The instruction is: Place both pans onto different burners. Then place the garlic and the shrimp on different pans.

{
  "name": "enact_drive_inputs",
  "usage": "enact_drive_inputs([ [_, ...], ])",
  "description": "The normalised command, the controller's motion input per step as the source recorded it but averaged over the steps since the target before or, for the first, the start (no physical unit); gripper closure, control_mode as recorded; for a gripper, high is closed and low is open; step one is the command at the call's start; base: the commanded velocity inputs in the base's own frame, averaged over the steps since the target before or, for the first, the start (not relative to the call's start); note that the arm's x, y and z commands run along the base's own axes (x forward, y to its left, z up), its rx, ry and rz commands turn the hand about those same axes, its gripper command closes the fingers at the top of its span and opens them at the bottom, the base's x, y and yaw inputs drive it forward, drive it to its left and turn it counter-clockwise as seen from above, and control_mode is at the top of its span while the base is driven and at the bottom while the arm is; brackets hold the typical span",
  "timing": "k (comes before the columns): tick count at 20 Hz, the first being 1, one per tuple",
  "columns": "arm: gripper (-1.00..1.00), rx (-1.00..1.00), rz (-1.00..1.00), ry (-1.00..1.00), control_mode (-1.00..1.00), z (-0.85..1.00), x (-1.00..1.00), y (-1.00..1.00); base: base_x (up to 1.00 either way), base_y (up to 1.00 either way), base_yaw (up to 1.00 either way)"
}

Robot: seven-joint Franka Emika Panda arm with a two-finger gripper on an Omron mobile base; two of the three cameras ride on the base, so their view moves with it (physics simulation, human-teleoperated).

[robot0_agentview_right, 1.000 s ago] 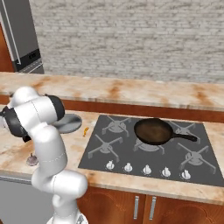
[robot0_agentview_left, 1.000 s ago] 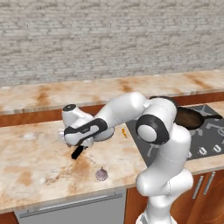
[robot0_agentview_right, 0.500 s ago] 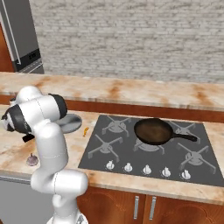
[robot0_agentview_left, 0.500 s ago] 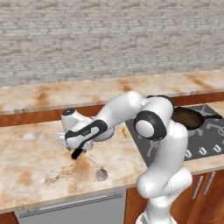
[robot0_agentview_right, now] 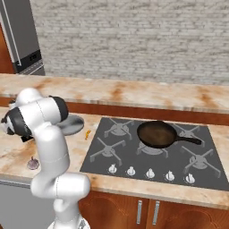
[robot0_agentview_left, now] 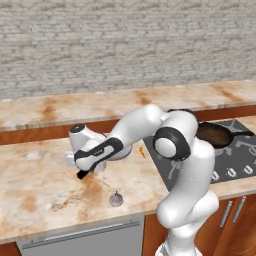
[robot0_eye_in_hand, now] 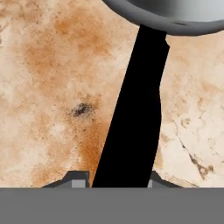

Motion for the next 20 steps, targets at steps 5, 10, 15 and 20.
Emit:
enact_drive_inputs([
  [5, 1.00, 0.01, -0.02, -0.09, -1.00, 0.53, -0.17, -0.13, 0.00, 0.00, 0.00],
  [10, 1.00, 0.06, -0.05, 0.00, -1.00, 0.39, -0.37, -0.73, 0.00, 0.00, 0.00],
  [15, 1.00, 0.04, -0.04, 0.00, -1.00, 0.17, -0.20, -0.74, 0.00, 0.00, 0.00],
  [20, 1.00, 0.05, 0.04, 0.00, -1.00, 0.10, -0.02, -0.75, 0.00, 0.00, 0.00],
])
